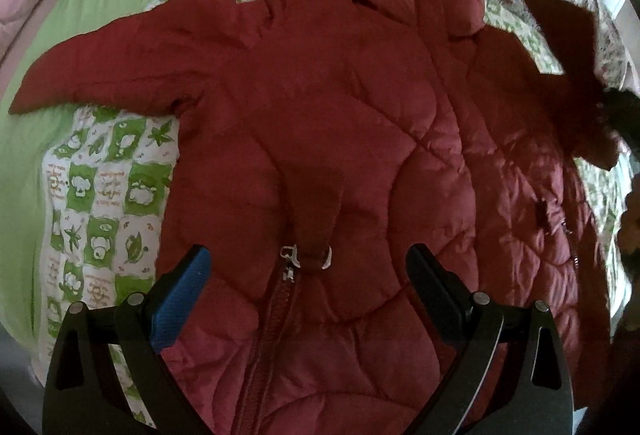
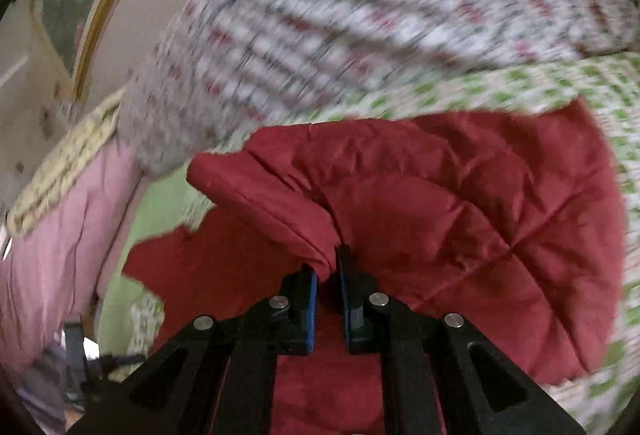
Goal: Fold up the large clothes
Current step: 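Lift the sleeve with the right gripper and fold it across the jacket body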
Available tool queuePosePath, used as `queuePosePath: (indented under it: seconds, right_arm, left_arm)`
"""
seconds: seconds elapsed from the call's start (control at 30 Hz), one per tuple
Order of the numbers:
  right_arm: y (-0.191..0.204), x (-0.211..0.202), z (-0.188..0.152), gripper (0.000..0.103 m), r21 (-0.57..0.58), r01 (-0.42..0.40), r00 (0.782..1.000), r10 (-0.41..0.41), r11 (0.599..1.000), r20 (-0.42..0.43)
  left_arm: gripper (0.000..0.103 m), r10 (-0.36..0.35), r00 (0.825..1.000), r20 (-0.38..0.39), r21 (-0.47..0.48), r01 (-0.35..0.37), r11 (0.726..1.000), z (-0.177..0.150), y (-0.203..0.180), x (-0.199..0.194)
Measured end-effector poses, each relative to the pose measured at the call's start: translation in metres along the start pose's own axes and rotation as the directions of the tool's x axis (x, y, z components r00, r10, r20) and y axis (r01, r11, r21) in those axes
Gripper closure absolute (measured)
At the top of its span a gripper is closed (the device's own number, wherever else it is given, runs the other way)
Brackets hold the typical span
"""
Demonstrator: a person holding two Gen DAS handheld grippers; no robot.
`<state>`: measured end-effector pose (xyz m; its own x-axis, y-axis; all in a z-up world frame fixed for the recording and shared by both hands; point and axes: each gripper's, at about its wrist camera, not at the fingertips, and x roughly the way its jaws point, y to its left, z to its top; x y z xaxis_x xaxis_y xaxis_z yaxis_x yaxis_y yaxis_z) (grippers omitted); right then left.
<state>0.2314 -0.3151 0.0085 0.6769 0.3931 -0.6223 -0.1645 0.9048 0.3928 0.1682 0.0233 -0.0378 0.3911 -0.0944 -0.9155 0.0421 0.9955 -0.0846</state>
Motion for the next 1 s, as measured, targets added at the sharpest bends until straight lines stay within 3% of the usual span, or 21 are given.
queuePosePath:
  seconds: [0.23, 0.47, 0.67, 0.8, 0.9, 0.93, 1.0]
  right_arm:
    - [0.060, 0.062, -0.036, 0.094, -0.093, -0.032, 0.989, 0.019, 0.995, -0.145]
    - [0.091, 0.095, -0.063, 0.094, -0.131, -0.067, 0.977, 0.039, 0.989, -0.208]
    - [0.117, 0.111, -0.077, 0.087, -0.207, -0.077, 0.973, 0.028, 0.975, -0.228]
    - [0.120, 0.117, -0.085, 0.078, -0.220, -0.077, 0.969, 0.021, 0.972, -0.245]
    - [0.113, 0.120, -0.086, 0.064, -0.172, -0.116, 0.964, 0.069, 0.978, -0.257]
    - [0.112, 0.120, -0.087, 0.062, -0.160, -0.125, 0.963, 0.081, 0.979, -0.257]
    - [0.108, 0.118, -0.087, 0.060, -0.148, -0.128, 0.962, 0.086, 0.981, -0.260]
  left_arm:
    - [0.004, -0.007, 1.000, 0.021, -0.017, 0.007, 1.000, 0.005, 0.016, -0.006]
    - [0.004, -0.146, 0.989, 0.038, -0.070, 0.148, 0.986, 0.025, 0.035, -0.009]
    - [0.004, -0.287, 0.958, 0.029, -0.124, 0.288, 0.949, 0.061, 0.049, 0.000]
    - [0.004, -0.413, 0.911, 0.004, -0.169, 0.408, 0.897, 0.088, 0.047, 0.021]
    - [0.004, -0.473, 0.881, -0.029, -0.172, 0.461, 0.870, 0.108, 0.035, 0.044]
    - [0.005, -0.474, 0.880, -0.040, -0.172, 0.461, 0.871, 0.110, 0.032, 0.050]
    - [0.018, -0.462, 0.885, -0.066, -0.166, 0.447, 0.879, 0.119, 0.022, 0.068]
